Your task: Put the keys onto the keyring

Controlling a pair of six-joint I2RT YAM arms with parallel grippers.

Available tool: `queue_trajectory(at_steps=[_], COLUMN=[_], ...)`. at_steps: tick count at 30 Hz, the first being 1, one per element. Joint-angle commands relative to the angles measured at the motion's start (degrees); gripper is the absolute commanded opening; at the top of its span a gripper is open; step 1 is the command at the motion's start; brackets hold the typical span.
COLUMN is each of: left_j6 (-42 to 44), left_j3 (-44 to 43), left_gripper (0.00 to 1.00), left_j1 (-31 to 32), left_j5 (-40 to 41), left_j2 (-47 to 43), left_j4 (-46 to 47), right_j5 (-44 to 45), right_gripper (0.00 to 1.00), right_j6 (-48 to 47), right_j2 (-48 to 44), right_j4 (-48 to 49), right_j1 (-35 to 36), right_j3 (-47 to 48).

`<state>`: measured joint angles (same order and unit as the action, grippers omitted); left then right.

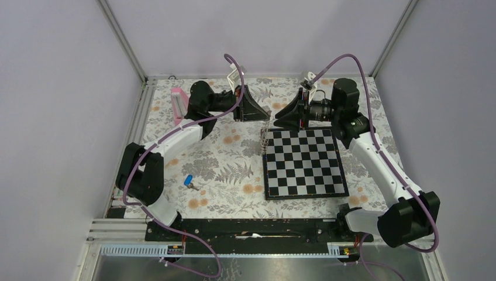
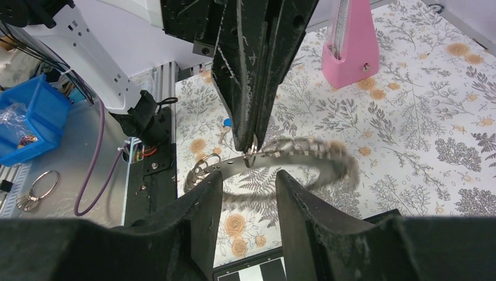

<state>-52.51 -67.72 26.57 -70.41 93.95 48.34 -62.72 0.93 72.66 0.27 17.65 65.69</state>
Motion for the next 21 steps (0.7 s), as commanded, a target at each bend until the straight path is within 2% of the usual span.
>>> queue_trajectory(at_steps=[1,7,16,21], left_j6=[4.3,7.6,7.9,7.9], left_j3=[-0.3,-0.4,-0.3,-0.3], left_gripper=[0.00,0.00,0.00,0.00], left_j1=[0.7,1.6,1.8,1.8], left_j5=[0.8,1.5,1.7,1.7], left_j2=[-0.8,-1.1,-0.9,-1.0], left_j4=[-2.2,-6.0,-6.2,-6.1], right_j5=[-2.1,-2.1,-2.1,-1.7], right_gripper=[0.45,0.37,0.28,0.29], right_j6=[-0.6,1.8,2.8,2.7], right_j2=[-1.5,-0.5,-0.1,-0.2], right_j4=[1.5,4.3,6.5,6.8], right_j1=[0.5,0.5,0.5,0.5], right_j3=[-0.5,-0.9,-2.6,-3.2])
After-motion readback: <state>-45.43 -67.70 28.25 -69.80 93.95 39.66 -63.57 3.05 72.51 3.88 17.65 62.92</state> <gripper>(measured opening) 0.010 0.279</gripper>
